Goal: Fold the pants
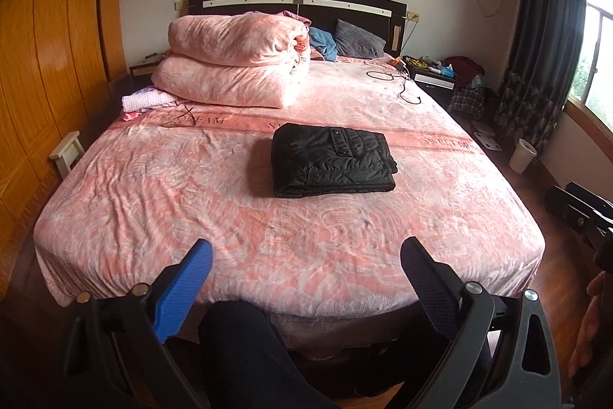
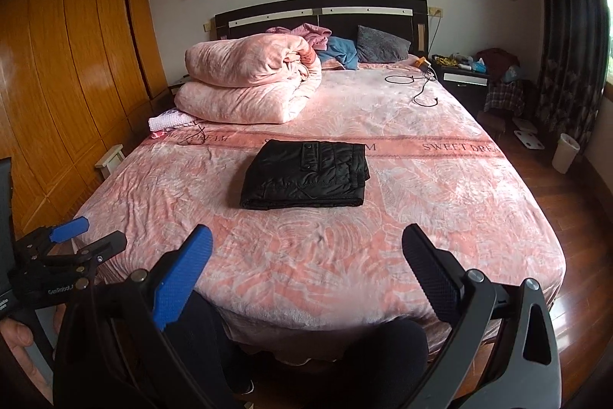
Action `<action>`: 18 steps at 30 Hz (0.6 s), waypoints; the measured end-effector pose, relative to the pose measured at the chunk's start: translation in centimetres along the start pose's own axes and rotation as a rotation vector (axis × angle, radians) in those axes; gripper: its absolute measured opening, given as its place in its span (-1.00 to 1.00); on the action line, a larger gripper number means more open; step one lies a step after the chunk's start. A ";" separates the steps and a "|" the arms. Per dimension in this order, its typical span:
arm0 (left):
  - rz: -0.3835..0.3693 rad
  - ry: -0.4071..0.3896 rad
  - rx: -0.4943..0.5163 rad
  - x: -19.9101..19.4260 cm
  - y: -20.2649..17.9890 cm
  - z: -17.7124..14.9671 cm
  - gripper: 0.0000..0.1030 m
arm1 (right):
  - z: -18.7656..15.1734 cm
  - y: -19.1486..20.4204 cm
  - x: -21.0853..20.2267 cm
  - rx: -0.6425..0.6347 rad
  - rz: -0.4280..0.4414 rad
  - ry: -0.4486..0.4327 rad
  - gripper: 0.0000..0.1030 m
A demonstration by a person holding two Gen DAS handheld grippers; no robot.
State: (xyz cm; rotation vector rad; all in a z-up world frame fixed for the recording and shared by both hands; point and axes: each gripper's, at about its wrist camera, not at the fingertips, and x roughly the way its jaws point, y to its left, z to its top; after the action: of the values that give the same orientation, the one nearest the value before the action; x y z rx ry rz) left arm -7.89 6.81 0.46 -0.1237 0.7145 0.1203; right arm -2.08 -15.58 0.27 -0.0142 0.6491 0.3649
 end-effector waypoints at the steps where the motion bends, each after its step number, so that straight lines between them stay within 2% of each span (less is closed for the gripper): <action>1: -0.005 -0.005 -0.008 -0.5 0.1 -0.2 0.93 | -0.2 0.2 -0.3 -0.006 -0.007 0.000 0.92; 9: -0.006 -0.029 -0.002 -2.0 -0.3 -1.3 0.93 | -1.9 1.2 -1.1 -0.020 -0.018 0.011 0.92; 18: -0.049 0.007 -0.024 -1.1 -0.1 -1.6 0.93 | -2.0 1.3 -0.6 -0.009 -0.007 0.023 0.92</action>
State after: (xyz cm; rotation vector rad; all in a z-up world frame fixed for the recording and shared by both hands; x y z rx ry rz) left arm -9.75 6.41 0.05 -0.1649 0.7163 0.0818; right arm -4.15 -14.77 -0.83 -0.0296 0.6697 0.3613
